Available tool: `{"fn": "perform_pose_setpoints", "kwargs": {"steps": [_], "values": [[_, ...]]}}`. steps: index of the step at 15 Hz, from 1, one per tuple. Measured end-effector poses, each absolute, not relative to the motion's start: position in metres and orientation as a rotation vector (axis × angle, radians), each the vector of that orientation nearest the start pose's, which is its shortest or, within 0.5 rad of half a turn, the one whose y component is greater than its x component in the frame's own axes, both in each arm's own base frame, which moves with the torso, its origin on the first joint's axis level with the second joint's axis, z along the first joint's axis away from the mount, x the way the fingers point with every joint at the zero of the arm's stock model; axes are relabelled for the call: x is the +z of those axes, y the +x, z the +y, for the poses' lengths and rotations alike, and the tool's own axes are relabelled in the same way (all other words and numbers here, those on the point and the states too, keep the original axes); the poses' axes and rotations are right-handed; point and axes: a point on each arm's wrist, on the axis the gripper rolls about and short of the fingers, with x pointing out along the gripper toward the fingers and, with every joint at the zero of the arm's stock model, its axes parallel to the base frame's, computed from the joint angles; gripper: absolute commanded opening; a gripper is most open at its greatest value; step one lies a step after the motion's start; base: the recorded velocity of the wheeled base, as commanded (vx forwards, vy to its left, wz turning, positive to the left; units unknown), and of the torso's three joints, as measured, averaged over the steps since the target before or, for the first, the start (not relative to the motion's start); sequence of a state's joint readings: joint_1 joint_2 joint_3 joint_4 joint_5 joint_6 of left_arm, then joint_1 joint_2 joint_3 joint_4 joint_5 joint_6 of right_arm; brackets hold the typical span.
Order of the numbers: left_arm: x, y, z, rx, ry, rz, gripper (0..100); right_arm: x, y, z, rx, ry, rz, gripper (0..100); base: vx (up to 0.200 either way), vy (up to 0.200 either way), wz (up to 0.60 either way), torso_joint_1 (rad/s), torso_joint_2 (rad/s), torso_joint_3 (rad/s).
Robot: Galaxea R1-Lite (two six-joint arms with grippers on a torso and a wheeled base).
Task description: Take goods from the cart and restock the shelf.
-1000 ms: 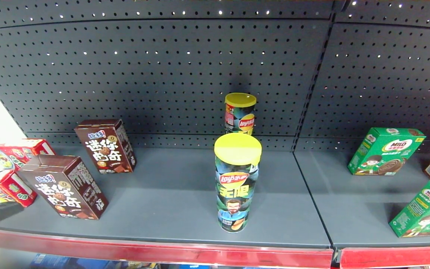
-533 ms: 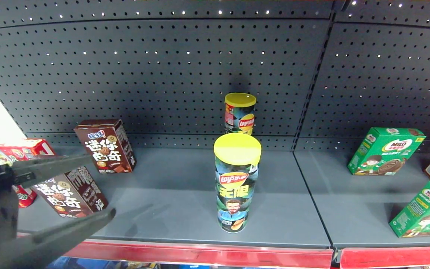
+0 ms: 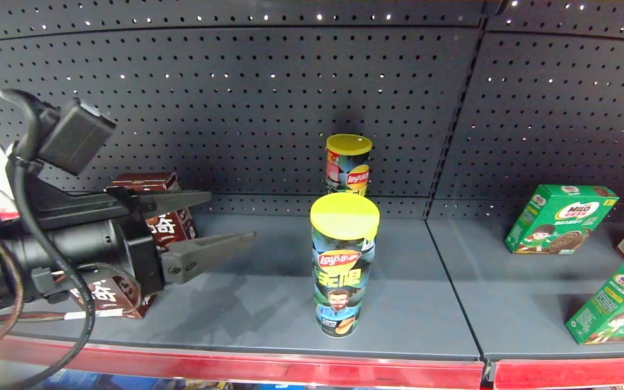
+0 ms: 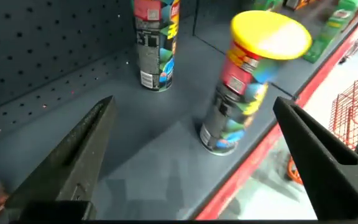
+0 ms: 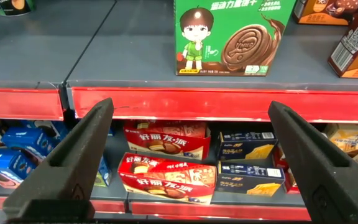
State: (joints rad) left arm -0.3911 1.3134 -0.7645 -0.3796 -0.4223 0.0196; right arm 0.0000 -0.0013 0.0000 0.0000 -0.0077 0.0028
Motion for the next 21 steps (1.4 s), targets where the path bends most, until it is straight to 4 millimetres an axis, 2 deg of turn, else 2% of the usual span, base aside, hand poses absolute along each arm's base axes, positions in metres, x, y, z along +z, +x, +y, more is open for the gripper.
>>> {"fn": "perform_pose_setpoints", "kwargs": {"steps": [4,10,14,21], "values": [[0.234,0.224,-0.103,-0.731,0.025,0.236,100,0.075,-0.023,0.000,-0.007,0.003,-0.001,100,0.000,0.000,0.00,0.000,0.00,0.000],[0.208,0.245,-0.122,-0.665,0.054,0.341,100,0.075,-0.023,0.000,-0.008,0.003,-0.001,100,0.000,0.000,0.00,0.000,0.00,0.000],[0.195,0.248,-0.127,-0.597,0.077,0.396,100,0.075,-0.023,0.000,-0.008,0.003,-0.001,100,0.000,0.000,0.00,0.000,0.00,0.000],[0.182,0.240,-0.147,-0.578,0.128,0.451,100,0.075,-0.023,0.000,-0.008,0.003,-0.001,100,0.000,0.000,0.00,0.000,0.00,0.000]]}}
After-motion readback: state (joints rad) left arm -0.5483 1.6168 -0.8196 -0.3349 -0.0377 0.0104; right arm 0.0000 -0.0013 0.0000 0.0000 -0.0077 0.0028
